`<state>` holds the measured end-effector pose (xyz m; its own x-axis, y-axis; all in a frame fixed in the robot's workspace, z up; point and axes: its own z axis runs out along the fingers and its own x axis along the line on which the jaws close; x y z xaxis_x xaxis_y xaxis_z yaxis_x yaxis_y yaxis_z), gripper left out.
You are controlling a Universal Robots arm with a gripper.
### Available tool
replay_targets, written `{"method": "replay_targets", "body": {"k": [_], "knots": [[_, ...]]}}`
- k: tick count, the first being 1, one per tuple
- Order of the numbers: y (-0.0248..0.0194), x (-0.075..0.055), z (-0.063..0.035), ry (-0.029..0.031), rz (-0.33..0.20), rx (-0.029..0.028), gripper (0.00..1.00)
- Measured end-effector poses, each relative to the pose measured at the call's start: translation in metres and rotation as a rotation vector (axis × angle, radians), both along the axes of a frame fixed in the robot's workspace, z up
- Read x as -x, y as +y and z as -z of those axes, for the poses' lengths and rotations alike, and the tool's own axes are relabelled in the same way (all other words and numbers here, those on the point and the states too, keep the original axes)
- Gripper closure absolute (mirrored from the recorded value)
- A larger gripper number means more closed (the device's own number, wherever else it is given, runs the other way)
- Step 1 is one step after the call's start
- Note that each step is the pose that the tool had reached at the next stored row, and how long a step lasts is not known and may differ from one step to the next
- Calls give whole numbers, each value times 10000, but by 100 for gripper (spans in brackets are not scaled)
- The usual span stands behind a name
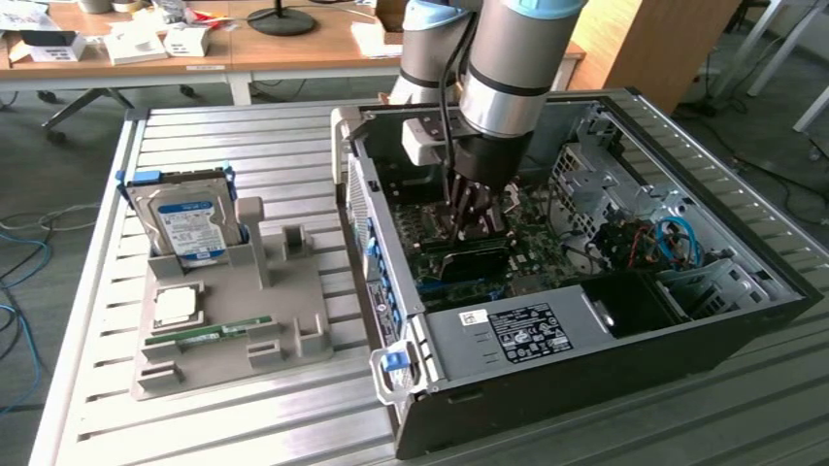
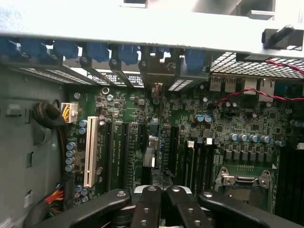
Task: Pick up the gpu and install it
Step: 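Press down on the gpu until it lock into place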
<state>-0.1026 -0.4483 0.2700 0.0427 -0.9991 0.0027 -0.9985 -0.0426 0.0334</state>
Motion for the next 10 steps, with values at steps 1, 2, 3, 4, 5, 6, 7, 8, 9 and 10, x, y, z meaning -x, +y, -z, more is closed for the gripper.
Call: {"method": "replay_targets", "body": {"k": [1, 2, 3, 4, 5, 6, 7, 8, 9, 10], "knots": [[0, 2, 8, -6, 1, -2, 89], [0, 3, 14, -7, 1, 0, 89], [0, 5, 23, -10, 1, 2, 89], [0, 6, 31, -12, 1, 3, 89], [0, 8, 38, -14, 0, 5, 89], [-1, 9, 45, -15, 1, 8, 89], [-1, 8, 48, -14, -1, 12, 89], [-1, 9, 47, -14, 0, 14, 89], [-1, 9, 47, -13, 0, 14, 89], [-1, 9, 47, -14, 0, 14, 89]]}}
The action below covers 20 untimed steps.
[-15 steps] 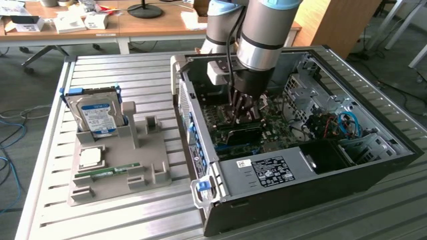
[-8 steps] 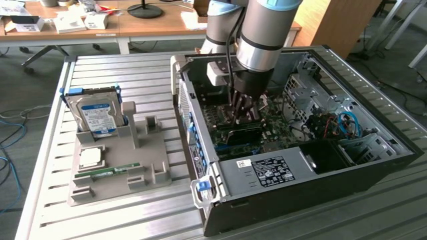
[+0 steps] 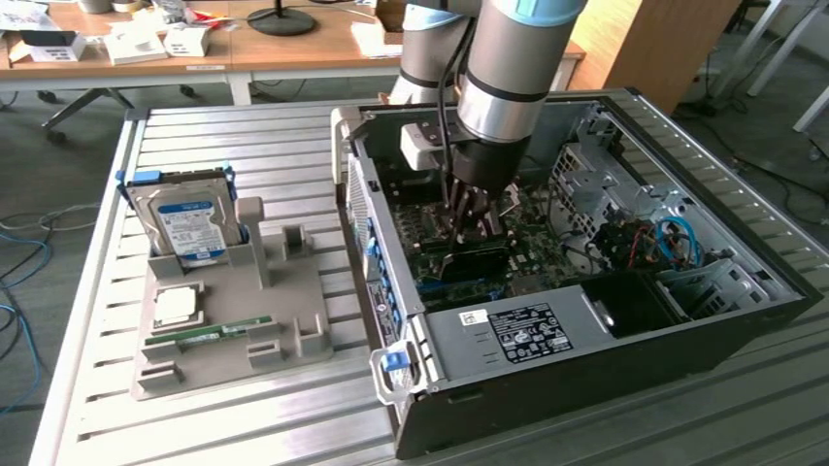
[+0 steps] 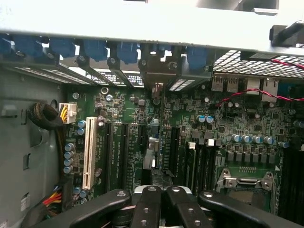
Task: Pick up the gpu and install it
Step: 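Press down on the gpu until it lock into place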
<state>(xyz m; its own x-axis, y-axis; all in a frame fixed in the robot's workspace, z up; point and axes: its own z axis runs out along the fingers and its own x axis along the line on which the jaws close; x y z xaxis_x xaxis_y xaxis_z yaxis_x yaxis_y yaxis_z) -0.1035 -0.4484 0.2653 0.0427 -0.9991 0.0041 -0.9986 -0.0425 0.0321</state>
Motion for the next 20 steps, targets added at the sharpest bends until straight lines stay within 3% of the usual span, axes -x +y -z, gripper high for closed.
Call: {"method": "replay_targets", "body": {"k": [20], "knots": [[0, 7, 30, -33, 0, -1, 89]]}}
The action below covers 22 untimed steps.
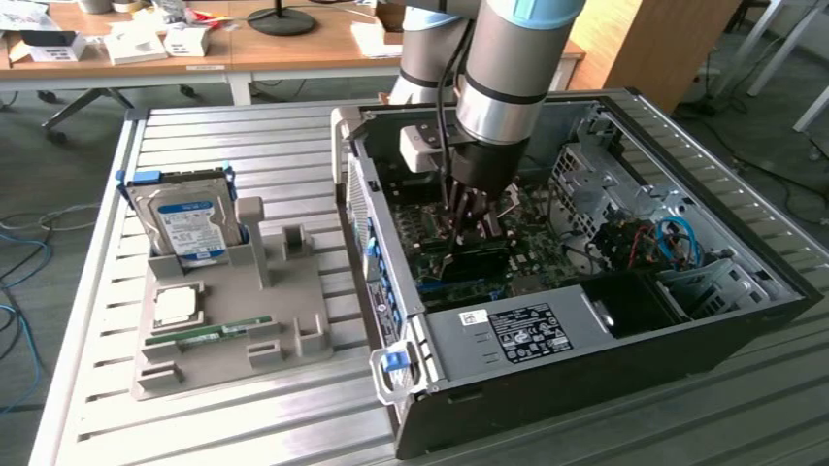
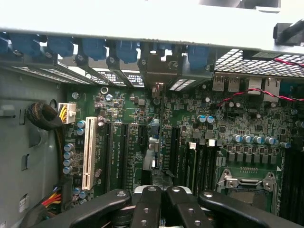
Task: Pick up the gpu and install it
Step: 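Press down on the gpu until it lock into place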
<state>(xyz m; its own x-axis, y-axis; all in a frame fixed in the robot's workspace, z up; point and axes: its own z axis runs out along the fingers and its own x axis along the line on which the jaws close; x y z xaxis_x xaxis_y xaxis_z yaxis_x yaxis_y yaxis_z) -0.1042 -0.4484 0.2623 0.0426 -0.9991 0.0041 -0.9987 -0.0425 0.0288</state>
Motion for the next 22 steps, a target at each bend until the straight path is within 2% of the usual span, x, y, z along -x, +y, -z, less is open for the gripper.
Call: {"method": "replay_targets", "body": {"k": [7, 22], "knots": [[0, 16, 7, -21, -1, 2, 89], [0, 19, 13, -28, 0, 0, 89]]}}
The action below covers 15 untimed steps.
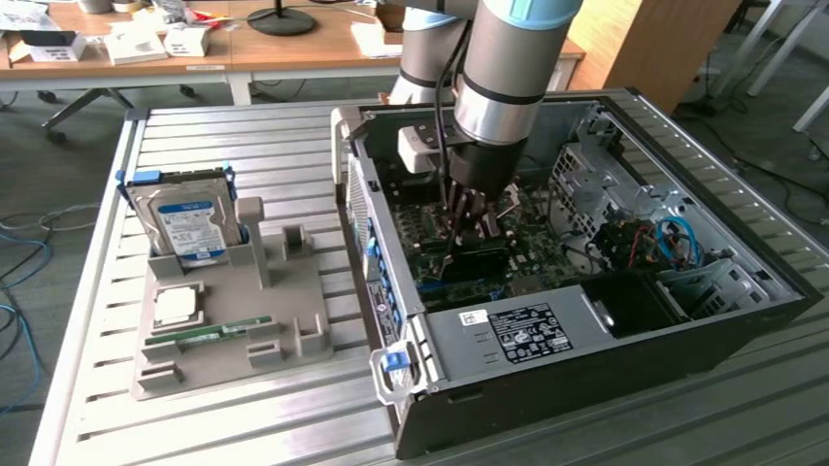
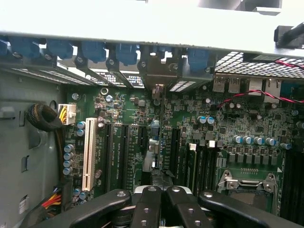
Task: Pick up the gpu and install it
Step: 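Press down on the gpu until it lock into place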
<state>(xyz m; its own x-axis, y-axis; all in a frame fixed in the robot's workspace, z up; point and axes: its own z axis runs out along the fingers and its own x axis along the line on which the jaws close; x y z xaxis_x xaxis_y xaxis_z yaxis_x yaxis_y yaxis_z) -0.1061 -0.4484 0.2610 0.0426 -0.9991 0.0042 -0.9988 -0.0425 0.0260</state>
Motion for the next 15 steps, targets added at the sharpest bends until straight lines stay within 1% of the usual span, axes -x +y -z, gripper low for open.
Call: {"method": "replay_targets", "body": {"k": [15], "knots": [[0, 3, 8, -6, -1, 0, 89]]}}
